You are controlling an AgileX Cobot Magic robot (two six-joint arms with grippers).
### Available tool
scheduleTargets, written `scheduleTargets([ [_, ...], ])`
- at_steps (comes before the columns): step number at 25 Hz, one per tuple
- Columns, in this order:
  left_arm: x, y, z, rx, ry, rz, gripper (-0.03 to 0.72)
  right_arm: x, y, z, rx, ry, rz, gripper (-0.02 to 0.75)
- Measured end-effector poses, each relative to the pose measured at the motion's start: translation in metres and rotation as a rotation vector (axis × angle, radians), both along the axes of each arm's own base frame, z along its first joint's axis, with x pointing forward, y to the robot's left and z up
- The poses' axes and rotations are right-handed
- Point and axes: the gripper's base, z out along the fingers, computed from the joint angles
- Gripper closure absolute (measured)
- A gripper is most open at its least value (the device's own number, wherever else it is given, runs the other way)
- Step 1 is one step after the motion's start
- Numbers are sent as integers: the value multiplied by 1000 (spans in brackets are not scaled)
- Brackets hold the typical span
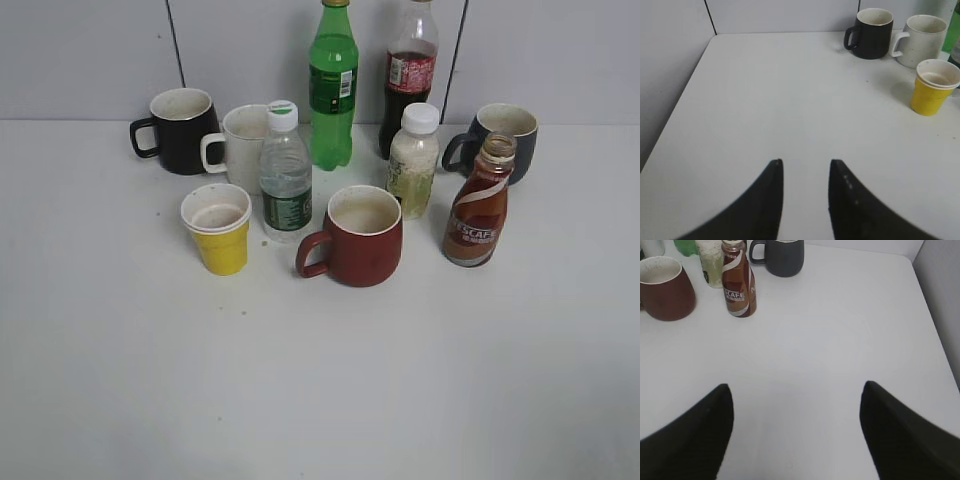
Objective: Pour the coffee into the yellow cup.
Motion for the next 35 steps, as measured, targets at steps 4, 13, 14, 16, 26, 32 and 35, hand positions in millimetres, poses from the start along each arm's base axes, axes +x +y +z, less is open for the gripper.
scheduleTargets([
  [4, 0, 0, 0, 0, 0, 0, 450, 0, 0, 0, 0, 0, 0, 147],
  [13, 0, 0, 0, 0, 0, 0, 450, 0, 0, 0, 1, 0, 0, 148],
  [14, 0, 0, 0, 0, 0, 0, 450, 0, 0, 0, 1, 0, 0, 148],
  [16, 0, 0, 0, 0, 0, 0, 450, 0, 0, 0, 1, 0, 0, 148],
  [26, 0, 0, 0, 0, 0, 0, 449, 0, 0, 0, 0, 0, 0, 148],
  [32, 0, 0, 0, 0, 0, 0, 449, 0, 0, 0, 0, 0, 0, 149],
  [35, 0, 0, 0, 0, 0, 0, 449, 0, 0, 0, 0, 0, 0, 150],
])
